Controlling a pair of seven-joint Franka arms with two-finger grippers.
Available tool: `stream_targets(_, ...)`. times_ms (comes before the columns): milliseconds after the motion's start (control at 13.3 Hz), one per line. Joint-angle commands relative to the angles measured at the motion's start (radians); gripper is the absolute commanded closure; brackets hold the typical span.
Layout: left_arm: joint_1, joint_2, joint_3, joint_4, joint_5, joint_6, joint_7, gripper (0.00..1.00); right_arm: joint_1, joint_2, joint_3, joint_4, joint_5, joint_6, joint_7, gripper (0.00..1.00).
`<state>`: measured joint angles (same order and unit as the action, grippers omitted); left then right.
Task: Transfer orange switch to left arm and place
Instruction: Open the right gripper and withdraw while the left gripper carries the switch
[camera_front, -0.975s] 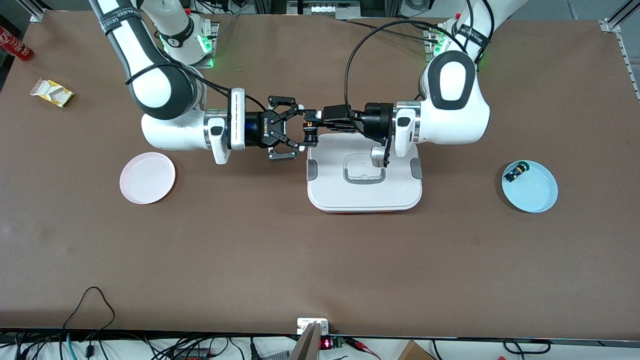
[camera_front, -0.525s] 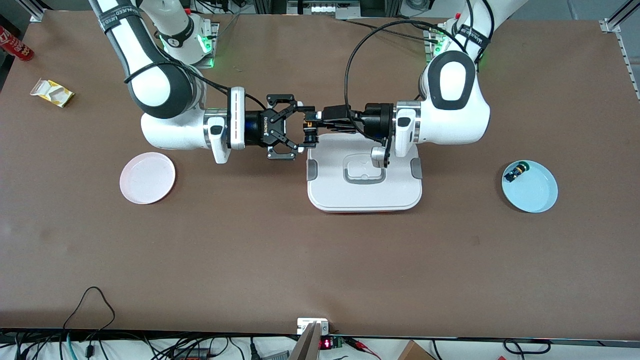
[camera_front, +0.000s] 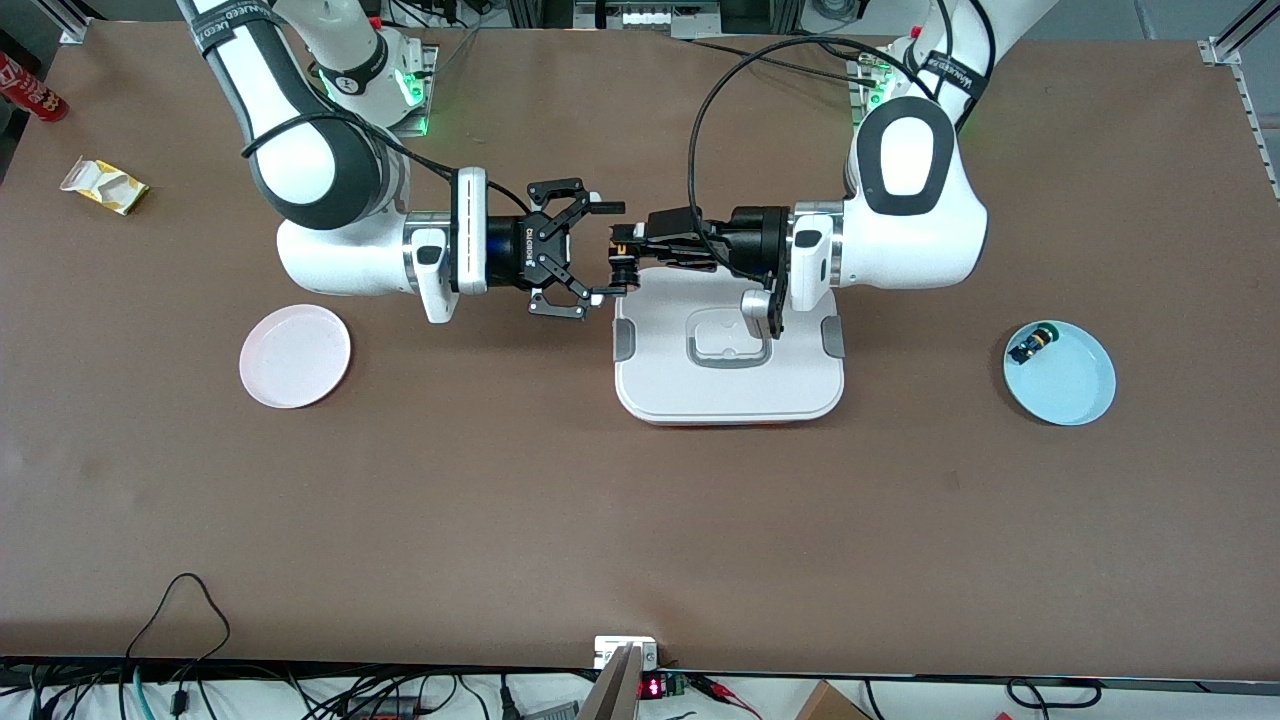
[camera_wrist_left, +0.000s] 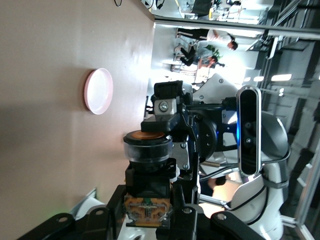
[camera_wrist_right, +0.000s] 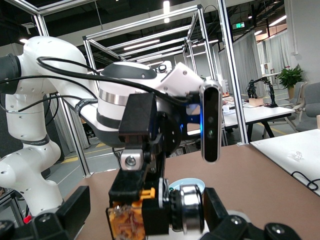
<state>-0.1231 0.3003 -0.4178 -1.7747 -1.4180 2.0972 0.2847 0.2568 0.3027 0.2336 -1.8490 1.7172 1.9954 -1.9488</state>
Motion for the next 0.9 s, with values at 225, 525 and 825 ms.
stream_targets(225,0.034,-0.001,0.007,0.069,0.343,-0.091,-0.001,0.77,-0.073,-0.059,-0.003,-0.113,-0.001,-0.118,0.025,0.00)
stream_targets(525,0.046,0.000,0.008,0.098,0.615,-0.134,0.002,0.77,-0.140,-0.085,-0.075,-0.110,-0.167,-0.318,0.155,0.00)
stream_targets(825,0.094,-0.001,0.007,0.100,0.853,-0.270,0.020,0.77,-0.142,-0.131,-0.169,-0.101,-0.243,-0.486,0.353,0.00)
